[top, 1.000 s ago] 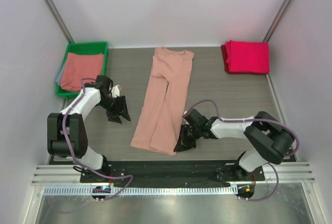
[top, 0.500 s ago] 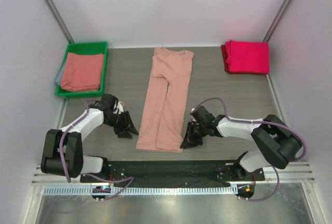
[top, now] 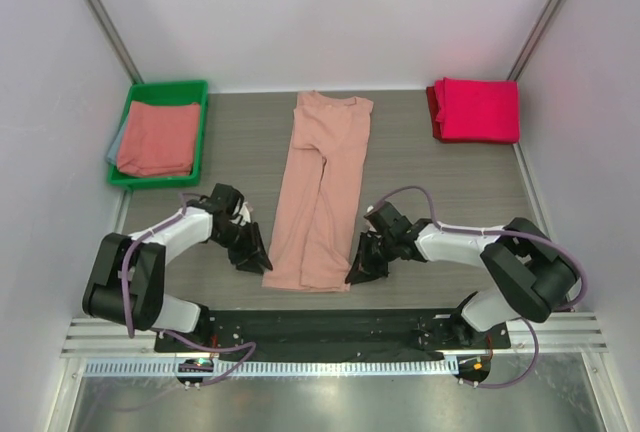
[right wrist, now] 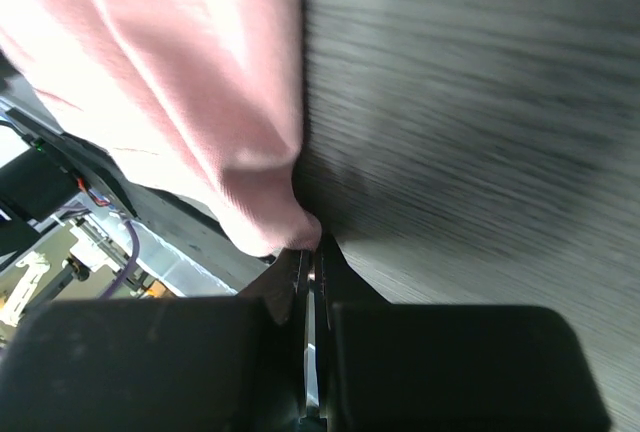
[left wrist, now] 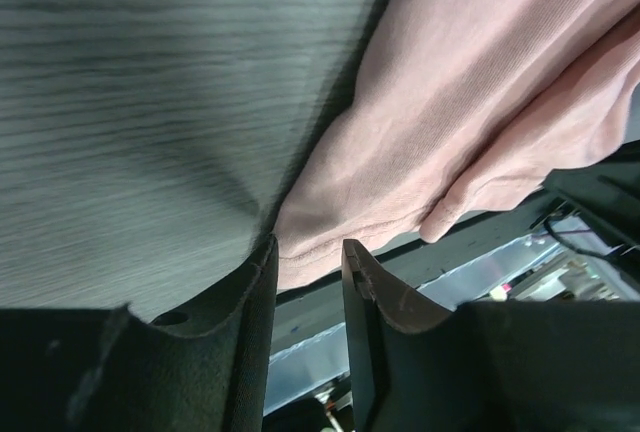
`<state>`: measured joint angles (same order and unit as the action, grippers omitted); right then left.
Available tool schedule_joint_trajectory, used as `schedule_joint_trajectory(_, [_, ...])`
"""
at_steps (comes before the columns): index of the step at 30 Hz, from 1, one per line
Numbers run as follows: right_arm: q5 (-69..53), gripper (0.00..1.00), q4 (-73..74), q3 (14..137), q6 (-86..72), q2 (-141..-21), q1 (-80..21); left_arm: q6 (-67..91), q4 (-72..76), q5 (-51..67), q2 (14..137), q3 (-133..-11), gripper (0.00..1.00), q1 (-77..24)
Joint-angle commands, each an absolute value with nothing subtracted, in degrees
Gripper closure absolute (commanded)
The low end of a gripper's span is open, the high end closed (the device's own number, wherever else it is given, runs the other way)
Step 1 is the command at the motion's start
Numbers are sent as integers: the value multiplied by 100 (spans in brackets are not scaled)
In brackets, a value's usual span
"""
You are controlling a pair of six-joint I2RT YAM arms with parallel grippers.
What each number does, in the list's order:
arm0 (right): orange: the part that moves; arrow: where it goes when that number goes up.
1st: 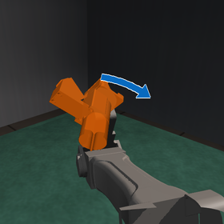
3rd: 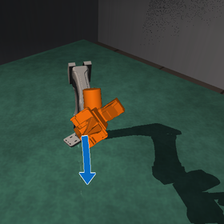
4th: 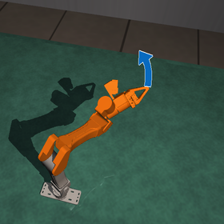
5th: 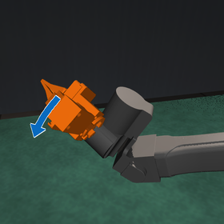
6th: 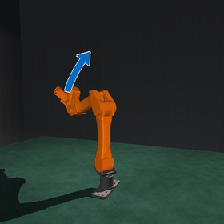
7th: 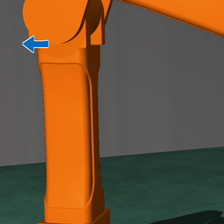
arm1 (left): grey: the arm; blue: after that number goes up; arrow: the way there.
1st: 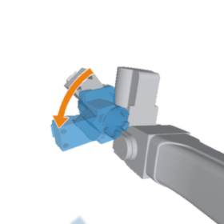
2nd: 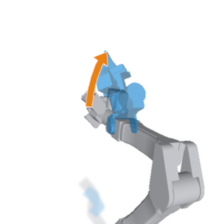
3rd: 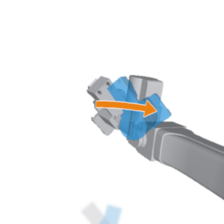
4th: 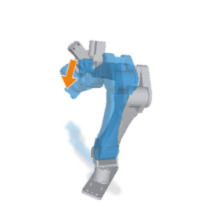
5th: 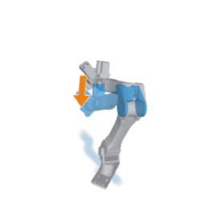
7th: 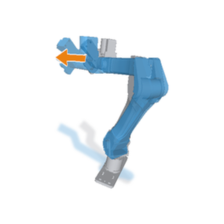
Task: Fold and stack the t-shirts
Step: Fold the tshirt
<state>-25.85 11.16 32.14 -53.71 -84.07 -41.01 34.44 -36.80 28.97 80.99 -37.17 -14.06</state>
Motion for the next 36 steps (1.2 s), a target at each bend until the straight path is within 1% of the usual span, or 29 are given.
schedule_joint_trajectory(1, [-2566,99,949,3542,-5397,-8472,-4069,3551,-3762,2786,8112,-3735,67,-1661])
schedule_joint_trajectory(5, [-2558,98,940,3612,-5405,-8560,-4061,3603,-3753,2733,8095,-3691,67,-1819])
schedule_joint_trajectory(15, [-2619,99,940,3718,-5423,-8657,-4069,3604,-3999,2373,8218,-3797,69,-1828])
schedule_joint_trajectory(20, [-2619,98,905,3718,-5440,-8692,-4069,3604,-4008,2373,8262,-3788,69,-1828])
schedule_joint_trajectory(26, [-2645,98,914,3700,-5414,-8710,-4043,3577,-4192,2259,8007,-3876,71,-1846])
schedule_joint_trajectory(29, [-2645,99,905,3691,-5414,-8727,-4052,3577,-4227,2162,7893,-3894,69,-1846])
schedule_joint_trajectory(36, [-2637,99,861,3735,-5414,-8815,-4052,3656,-4158,2083,7857,-3832,61,-1968])
